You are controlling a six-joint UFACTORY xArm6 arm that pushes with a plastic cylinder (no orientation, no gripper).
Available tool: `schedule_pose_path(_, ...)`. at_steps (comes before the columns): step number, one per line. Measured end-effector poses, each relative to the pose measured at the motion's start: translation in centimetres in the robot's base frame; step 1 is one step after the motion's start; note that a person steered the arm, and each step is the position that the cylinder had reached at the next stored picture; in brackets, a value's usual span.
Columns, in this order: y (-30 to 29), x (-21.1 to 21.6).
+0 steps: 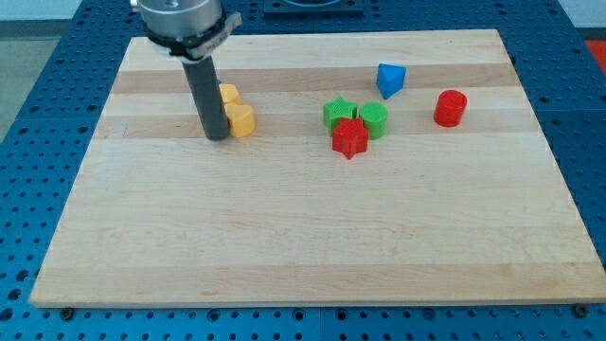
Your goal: Point your arm at the blue triangle
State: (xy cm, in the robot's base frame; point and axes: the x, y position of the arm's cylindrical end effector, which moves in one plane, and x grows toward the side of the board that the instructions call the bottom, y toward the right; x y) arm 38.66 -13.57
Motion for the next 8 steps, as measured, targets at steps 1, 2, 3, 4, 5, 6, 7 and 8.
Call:
schedule_pose_path(1, -0.9, -2.0)
schedule_pose_path(2, -1.1, -2.0)
schedule_pose_path(3, -1.1, 0.9)
schedule_pose_path(4, -1.1, 4.6)
schedule_pose_path(5, -3.3, 3.4)
schedule_pose_path(6, -7.1, 1.8)
schedule_pose_path(7, -12.2, -1.4)
schedule_pose_path(8, -15.1, -6.9)
